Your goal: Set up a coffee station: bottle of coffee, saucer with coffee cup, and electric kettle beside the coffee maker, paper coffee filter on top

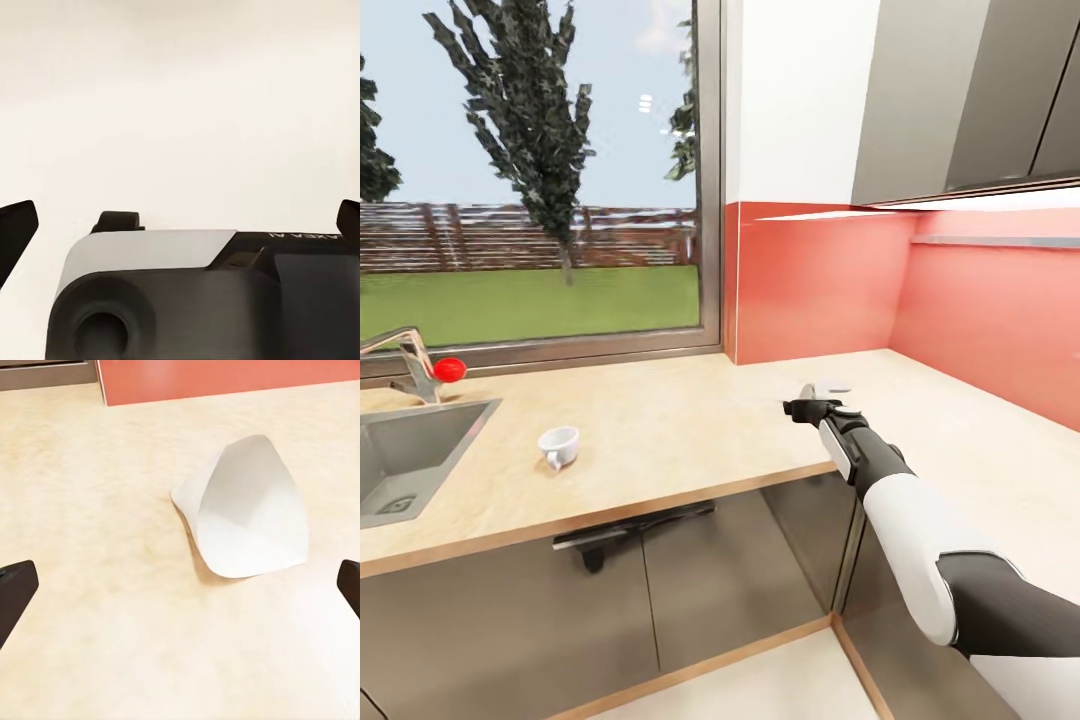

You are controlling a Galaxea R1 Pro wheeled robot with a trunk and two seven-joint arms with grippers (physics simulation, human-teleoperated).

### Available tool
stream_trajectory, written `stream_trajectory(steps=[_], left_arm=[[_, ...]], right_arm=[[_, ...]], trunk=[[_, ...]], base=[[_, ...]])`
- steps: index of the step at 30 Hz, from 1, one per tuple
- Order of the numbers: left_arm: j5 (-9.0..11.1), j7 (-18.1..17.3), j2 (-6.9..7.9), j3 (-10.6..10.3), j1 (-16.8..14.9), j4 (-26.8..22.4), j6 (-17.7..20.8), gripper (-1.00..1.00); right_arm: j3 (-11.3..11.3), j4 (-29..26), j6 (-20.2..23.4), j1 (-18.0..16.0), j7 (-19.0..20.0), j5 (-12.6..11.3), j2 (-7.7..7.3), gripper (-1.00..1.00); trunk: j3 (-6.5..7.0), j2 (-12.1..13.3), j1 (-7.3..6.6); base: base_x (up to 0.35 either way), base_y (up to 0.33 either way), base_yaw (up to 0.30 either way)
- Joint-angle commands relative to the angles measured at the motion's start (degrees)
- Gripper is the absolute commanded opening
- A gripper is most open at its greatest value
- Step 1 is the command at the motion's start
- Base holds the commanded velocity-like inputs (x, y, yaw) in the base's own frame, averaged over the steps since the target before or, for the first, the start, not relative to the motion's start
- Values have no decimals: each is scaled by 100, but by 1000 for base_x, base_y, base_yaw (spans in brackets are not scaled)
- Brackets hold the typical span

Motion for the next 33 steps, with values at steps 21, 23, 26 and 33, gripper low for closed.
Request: stream_trajectory(steps=[21, 23, 26, 33], left_arm=[[1, -3, -5, 71, 4, -15, -13, 100], [1, -3, -5, 73, 4, -13, -12, 100], [1, -4, -5, 71, 4, -17, -11, 100], [1, -4, -5, 70, 4, -18, -12, 100]], right_arm=[[-8, 533, -355, -2, -20, 0, -16, 100], [-7, 538, -356, -2, -20, -1, -18, 100], [-4, 525, -333, -2, -11, -2, -20, 100], [-11, 527, -318, -2, 9, -2, -19, 100]], trunk=[[-5, -3, 0], [-5, -3, 0], [-5, -3, 0], [-5, -3, 0]], base=[[39, -12, 0], [8, -5, 0], [2, -1, 0], [0, 0, 0]])
